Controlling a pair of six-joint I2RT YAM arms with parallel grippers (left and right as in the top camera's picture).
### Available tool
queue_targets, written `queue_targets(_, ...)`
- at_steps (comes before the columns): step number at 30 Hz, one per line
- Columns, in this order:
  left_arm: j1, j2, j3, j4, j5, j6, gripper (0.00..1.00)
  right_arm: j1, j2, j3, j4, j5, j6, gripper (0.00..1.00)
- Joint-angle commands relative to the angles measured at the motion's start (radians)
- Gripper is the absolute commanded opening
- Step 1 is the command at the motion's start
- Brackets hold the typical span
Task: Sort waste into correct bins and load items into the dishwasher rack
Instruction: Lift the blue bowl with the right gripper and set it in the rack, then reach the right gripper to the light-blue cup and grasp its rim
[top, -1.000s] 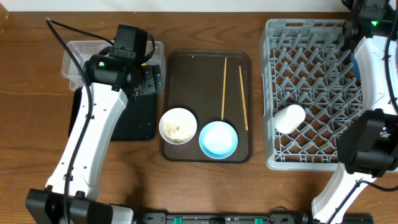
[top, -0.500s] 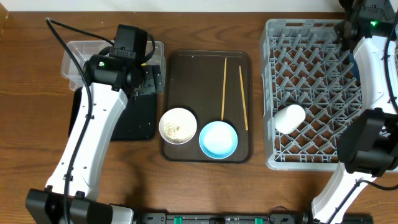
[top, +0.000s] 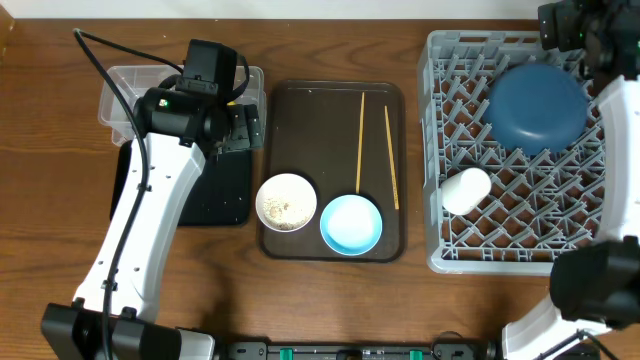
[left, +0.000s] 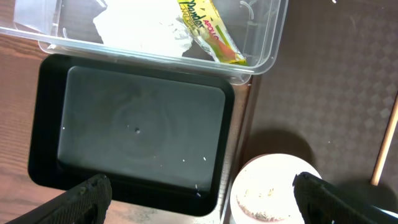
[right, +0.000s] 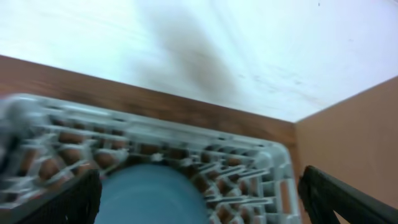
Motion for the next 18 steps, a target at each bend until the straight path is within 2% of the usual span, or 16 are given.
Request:
queue_targets(1, 0.003, 0.006, 0.011, -0.002, -0.005, -0.002, 0.96, -0.008, 0.007, 0.003, -0.047, -0.142, 0.105, 0.99)
queue_targets(6, 0.003, 0.006, 0.011, -0.002, -0.005, -0.002, 0.96, 0.008, 0.008, 0.003, -0.126, -0.469, 0.313, 0.99)
queue_targets(10, 0.003, 0.006, 0.011, -0.002, -0.005, -0.002, 0.96, 0.027, 0.018, -0.002, -0.135, -0.739, 0.39, 0.98)
queue_targets(11, 0.003, 0.006, 0.011, -0.002, -0.005, -0.002, 0.96, 0.045, 0.023, -0.003, -0.135, -0.77, 0.402, 0.94)
queue_targets(14, 0.003, 0.006, 0.011, -0.002, -0.005, -0.002, 0.96, 0.129, 0.037, -0.012, -0.138, -0.723, 0.422, 0.87)
queue_targets(18, 0.003, 0.006, 0.011, -0.002, -0.005, -0.002, 0.96, 0.292, 0.075, -0.012, -0.154, -0.463, 0.502, 0.85)
